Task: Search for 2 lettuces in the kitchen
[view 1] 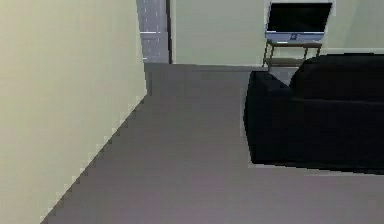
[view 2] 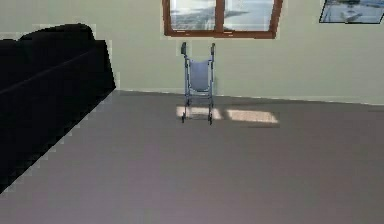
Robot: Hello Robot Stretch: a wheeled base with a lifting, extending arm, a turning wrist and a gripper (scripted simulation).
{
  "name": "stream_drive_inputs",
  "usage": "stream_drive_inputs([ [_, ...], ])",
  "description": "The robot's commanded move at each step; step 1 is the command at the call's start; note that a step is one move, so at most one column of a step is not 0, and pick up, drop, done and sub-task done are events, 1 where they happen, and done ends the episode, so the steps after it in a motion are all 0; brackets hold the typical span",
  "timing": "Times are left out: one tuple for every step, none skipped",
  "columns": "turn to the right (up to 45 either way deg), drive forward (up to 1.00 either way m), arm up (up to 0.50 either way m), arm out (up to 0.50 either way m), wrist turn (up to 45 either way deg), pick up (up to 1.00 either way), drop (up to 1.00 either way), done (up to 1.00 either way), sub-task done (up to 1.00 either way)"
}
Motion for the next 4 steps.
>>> stream_drive_inputs([
  [-3.0, 0.00, 0.00, 0.00, 0.0, 0.00, 0.00, 0.00, 0.00],
  [0.0, 1.00, 0.00, 0.00, 0.0, 0.00, 0.00, 0.00, 0.00],
  [0.0, 1.00, 0.00, 0.00, 0.0, 0.00, 0.00, 0.00, 0.00],
  [0.0, 1.00, 0.00, 0.00, 0.0, 0.00, 0.00, 0.00, 0.00],
])
